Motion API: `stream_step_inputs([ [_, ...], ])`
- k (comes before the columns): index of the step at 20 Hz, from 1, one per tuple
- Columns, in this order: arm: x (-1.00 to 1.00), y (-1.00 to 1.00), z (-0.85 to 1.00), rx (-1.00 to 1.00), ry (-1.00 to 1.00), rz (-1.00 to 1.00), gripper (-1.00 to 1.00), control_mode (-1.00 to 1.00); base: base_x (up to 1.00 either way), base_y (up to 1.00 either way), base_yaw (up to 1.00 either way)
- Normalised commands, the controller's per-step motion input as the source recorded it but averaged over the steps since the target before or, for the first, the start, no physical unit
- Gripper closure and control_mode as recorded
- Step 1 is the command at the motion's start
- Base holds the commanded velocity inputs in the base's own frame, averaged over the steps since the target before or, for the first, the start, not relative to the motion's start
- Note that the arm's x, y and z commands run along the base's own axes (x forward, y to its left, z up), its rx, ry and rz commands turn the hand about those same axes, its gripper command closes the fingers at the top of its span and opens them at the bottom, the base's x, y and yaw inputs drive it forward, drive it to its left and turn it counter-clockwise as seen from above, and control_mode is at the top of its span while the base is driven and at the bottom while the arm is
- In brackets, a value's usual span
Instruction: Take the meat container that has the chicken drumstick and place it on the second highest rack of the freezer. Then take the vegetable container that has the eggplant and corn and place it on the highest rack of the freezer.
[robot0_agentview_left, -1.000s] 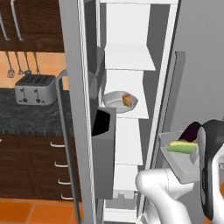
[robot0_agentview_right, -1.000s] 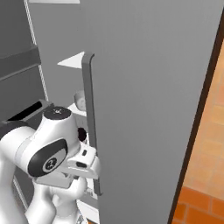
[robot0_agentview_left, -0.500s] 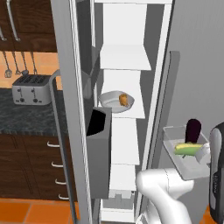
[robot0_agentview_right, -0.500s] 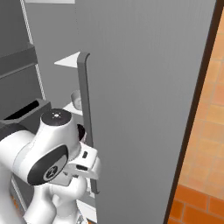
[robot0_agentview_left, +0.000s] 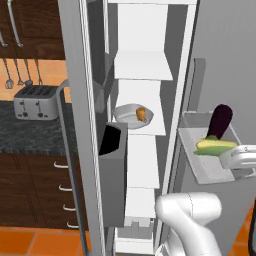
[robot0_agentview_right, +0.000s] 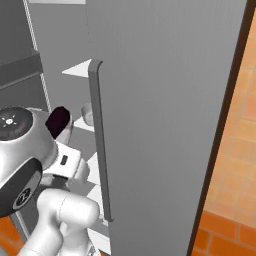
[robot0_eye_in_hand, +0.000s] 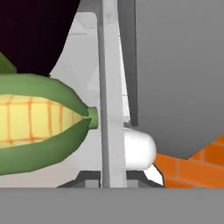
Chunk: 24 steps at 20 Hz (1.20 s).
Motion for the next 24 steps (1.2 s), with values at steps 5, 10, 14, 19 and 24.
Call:
stream_step_inputs([
  [5,0.93,0.61,0.56,0.0,0.06,-0.12,1.0,-1.0,0.0,0.0,0.0],
  [10,1.0,0.38,0.54,0.04,0.09,-0.09,1.0,-1.0,0.0,0.0,0.0],
  [14,1.0,0.01,0.52,0.02,0.04,-0.06,1.0,-1.0,0.0,0.0,0.0],
  [19,1.0,0.5,0.04,0.0,-0.02,-0.37,1.0,-1.0,0.0,0.0,0.0],
  [24,0.81,0.38,-0.19,0.0,-0.13,-0.24,1.0,-1.0,0.0,0.0,0.0],
])
